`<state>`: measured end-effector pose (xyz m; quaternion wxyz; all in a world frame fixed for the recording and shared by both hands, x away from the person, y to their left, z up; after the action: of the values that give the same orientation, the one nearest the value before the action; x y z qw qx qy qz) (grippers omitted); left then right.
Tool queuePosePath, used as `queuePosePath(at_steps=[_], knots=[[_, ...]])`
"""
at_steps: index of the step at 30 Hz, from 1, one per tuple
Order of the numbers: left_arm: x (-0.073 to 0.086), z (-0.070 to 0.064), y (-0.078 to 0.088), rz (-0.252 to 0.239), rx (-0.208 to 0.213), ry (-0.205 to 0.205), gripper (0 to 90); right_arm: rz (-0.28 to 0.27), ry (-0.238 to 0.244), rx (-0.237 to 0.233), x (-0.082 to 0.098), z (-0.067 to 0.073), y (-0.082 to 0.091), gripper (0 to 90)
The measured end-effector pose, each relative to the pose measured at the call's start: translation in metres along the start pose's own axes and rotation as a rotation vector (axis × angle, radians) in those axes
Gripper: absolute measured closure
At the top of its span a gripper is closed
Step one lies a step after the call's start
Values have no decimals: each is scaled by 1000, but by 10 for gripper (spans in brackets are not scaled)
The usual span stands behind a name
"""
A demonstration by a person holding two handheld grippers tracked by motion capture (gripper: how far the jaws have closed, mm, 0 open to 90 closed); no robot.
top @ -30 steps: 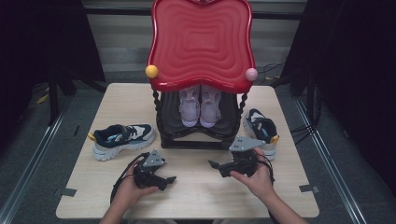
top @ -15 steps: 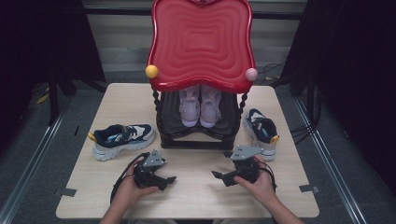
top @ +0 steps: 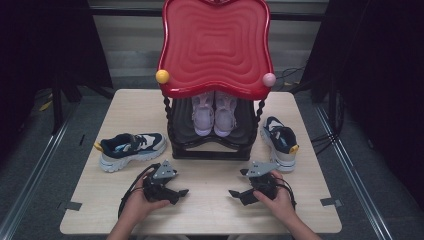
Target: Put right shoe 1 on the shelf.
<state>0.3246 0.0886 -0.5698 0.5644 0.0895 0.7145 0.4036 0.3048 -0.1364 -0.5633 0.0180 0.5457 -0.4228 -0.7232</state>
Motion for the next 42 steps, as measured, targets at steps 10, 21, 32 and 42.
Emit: queuePosePath(at_steps=[10,21,32,42], knots=[[0,-1,0,7,4,-6,152,66,28,-29,8,4,-3,137],[2,0,1,15,-1,-10,151,75,45,-31,9,6,-4,128],[3,3,6,63,-17,-2,159,77,44,-34,9,6,-4,125],[3,3,19,178,15,-27,164,77,42,-34,9,6,-4,125]])
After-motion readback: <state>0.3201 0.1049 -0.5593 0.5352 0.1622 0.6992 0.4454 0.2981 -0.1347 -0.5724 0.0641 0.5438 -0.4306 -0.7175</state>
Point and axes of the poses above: each handheld gripper's, and its own axes: y roughly backward along the jaws, x roughly out of its underside, z roughly to its left, the point moved 9 cm from there along -y, roughly forward along the jaws
